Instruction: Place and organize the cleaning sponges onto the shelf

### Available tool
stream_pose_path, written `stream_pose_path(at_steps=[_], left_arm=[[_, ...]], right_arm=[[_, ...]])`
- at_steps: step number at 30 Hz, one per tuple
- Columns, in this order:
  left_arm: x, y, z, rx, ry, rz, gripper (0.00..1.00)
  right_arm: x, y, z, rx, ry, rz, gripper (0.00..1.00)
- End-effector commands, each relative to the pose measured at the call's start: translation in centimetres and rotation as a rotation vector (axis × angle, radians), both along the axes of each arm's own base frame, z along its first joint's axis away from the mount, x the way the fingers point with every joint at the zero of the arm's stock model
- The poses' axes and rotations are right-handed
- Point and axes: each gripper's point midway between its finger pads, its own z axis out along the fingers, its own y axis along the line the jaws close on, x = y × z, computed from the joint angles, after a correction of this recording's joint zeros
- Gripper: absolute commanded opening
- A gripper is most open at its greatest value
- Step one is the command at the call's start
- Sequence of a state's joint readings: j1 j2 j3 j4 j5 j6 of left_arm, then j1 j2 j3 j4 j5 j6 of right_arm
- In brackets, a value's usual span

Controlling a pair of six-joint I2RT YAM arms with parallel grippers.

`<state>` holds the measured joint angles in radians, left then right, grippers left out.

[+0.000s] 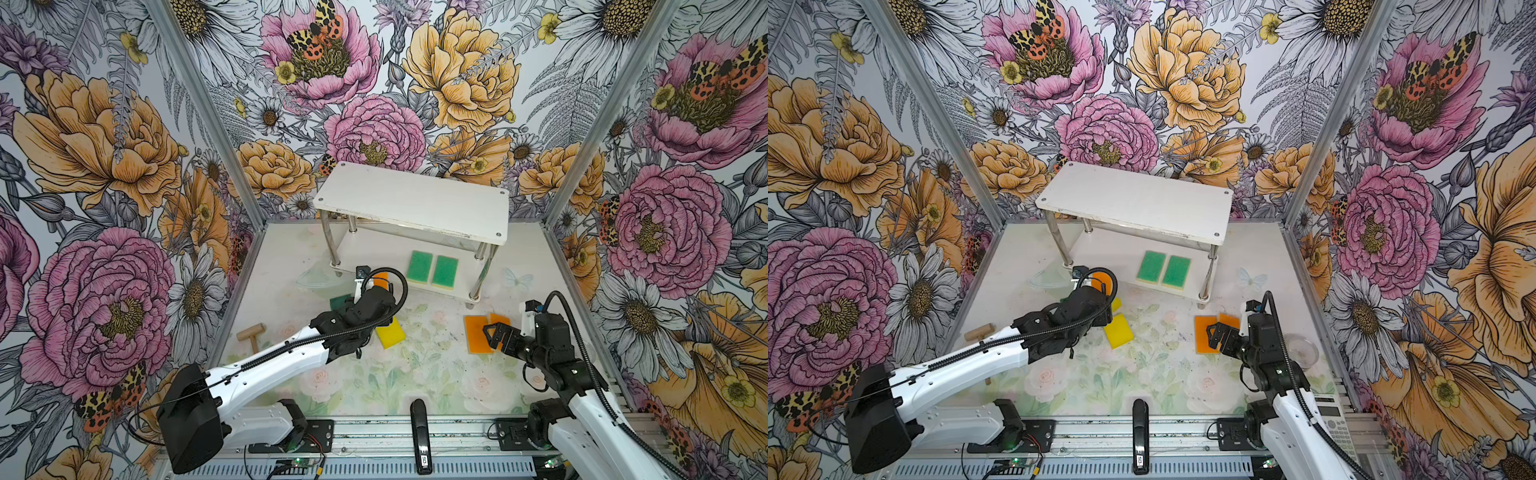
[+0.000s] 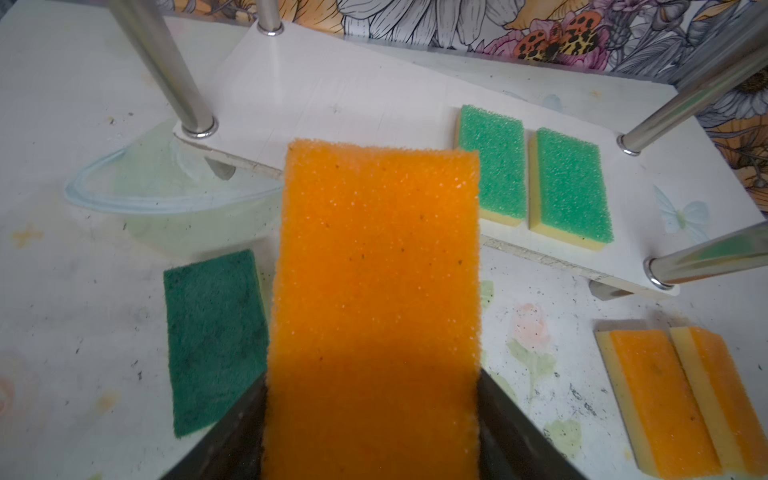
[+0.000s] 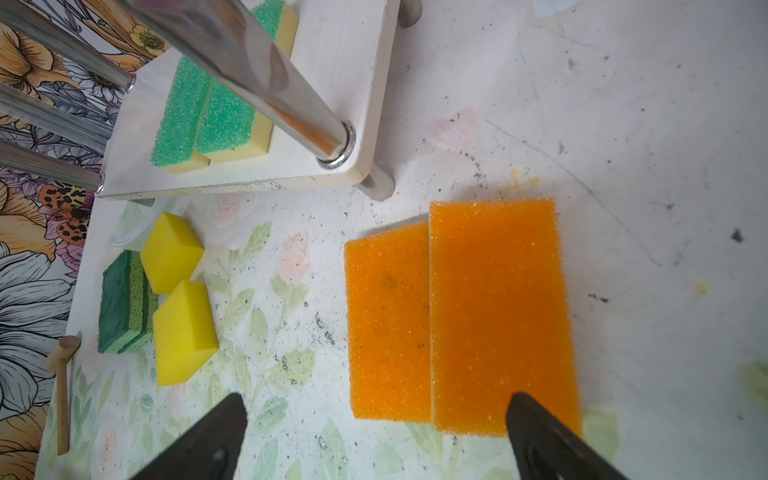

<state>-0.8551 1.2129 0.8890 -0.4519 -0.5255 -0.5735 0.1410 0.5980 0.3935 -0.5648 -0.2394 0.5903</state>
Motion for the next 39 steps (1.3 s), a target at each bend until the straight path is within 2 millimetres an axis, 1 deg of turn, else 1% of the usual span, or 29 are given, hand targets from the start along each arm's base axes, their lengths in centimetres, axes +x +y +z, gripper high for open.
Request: stream_pose_path(at_steps=[1, 4, 8, 12, 14, 15, 17, 21, 24, 27, 29, 31, 37, 39], left_arm=[[1.5, -1.6, 2.2, -0.021, -0.082, -0.143, 0.72], [2.8, -1.4, 2.7, -0.003, -0.117, -0.163, 0.78], [4.4, -1.2, 3.1, 0.035, -0.146, -0.177, 0.79], [6.0, -1.3, 1.8, 0.045, -0.124, -0.178, 0.77], [6.2, -1.2, 1.2, 0.045, -0.103, -0.162, 0.76], [6.1, -1.3, 1.0, 0.037, -0.093, -0.163, 0.77], [5.8, -1.0, 0.8, 0.027, -0.083, -0.138, 0.84], [4.8, -0.1, 0.7, 0.005, -0.064, -0.108, 0.93], [3.9, 0.2, 0.3, -0.009, -0.037, -0.11, 0.95], [3.1, 0.3, -0.8, -0.016, -0.015, -0.119, 0.99], [2.8, 0.5, -2.0, -0.01, 0.01, -0.116, 0.99], [2.5, 0.3, -3.0, -0.013, 0.038, -0.122, 0.99], [1.6, -1.4, -5.1, 0.022, 0.077, -0.137, 0.99], [1.4, -1.9, -6.1, 0.031, 0.097, -0.132, 0.99]], right_arm=[[0.6, 0.0, 1.3, -0.006, -0.043, 0.001, 1.0], [0.7, 0.0, 1.3, -0.008, -0.038, 0.001, 1.0], [0.6, 0.1, 1.2, -0.007, -0.037, 0.003, 1.0], [0.6, 0.0, 1.1, -0.009, -0.033, 0.002, 1.0], [0.5, 0.1, 1.0, -0.006, -0.032, 0.003, 1.0], [0.5, 0.1, 1.0, -0.006, -0.033, 0.003, 1.0], [0.5, 0.1, 1.0, -0.006, -0.034, 0.002, 1.0], [0.6, 0.0, 1.2, -0.007, -0.04, 0.002, 1.0], [0.6, 0.1, 1.0, -0.01, -0.035, 0.005, 1.0], [0.5, 0.0, 0.8, -0.011, -0.028, 0.005, 1.0], [0.5, 0.0, 0.8, -0.01, -0.027, 0.004, 1.0], [0.5, 0.1, 0.8, -0.006, -0.03, 0.003, 1.0], [0.4, 0.1, 1.0, 0.0, -0.036, 0.002, 1.0], [0.4, 0.1, 0.9, 0.0, -0.034, 0.001, 1.0]])
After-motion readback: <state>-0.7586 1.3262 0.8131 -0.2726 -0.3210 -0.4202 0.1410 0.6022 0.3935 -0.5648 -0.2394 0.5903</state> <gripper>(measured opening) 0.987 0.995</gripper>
